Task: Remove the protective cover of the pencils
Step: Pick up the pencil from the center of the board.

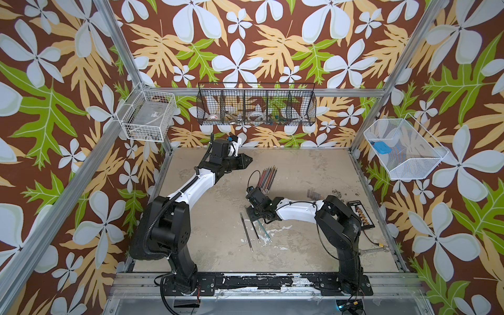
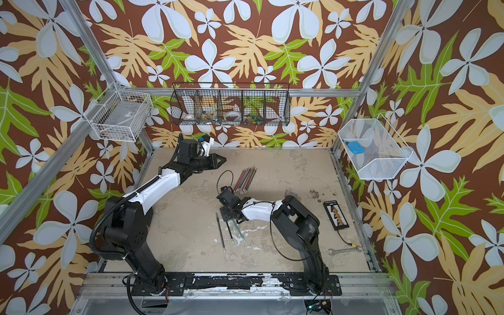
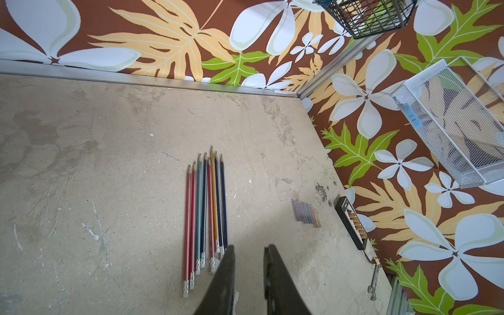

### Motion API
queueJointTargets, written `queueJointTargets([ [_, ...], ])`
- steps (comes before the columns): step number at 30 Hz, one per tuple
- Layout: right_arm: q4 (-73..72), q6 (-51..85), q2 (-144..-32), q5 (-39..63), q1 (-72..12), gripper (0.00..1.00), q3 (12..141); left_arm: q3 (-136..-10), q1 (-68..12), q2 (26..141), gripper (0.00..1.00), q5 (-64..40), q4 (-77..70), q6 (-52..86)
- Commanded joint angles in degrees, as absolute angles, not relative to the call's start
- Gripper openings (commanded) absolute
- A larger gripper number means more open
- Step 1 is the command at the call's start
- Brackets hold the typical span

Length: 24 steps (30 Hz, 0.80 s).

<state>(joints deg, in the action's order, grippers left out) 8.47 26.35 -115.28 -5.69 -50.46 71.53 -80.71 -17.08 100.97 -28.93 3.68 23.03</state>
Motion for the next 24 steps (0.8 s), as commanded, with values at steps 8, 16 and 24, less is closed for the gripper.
queueJointTargets([
  [8, 8.51, 28.34, -107.54, -11.94, -47.48, 0.12, 59.29, -80.09, -17.03, 101.25, 0.23, -30.87, 1.14, 24.65],
  [16, 3.57, 28.58, -91.68, -4.46, -35.92, 0.03, 43.48, -79.45, -19.01, 101.16, 0.29, -31.07, 0.53, 24.65],
  [24, 2.91, 26.71, -71.93, 4.84, -19.79, 0.02, 35.90, -79.92, -25.97, 102.57, 0.28, -31.72, 0.97, 24.09],
])
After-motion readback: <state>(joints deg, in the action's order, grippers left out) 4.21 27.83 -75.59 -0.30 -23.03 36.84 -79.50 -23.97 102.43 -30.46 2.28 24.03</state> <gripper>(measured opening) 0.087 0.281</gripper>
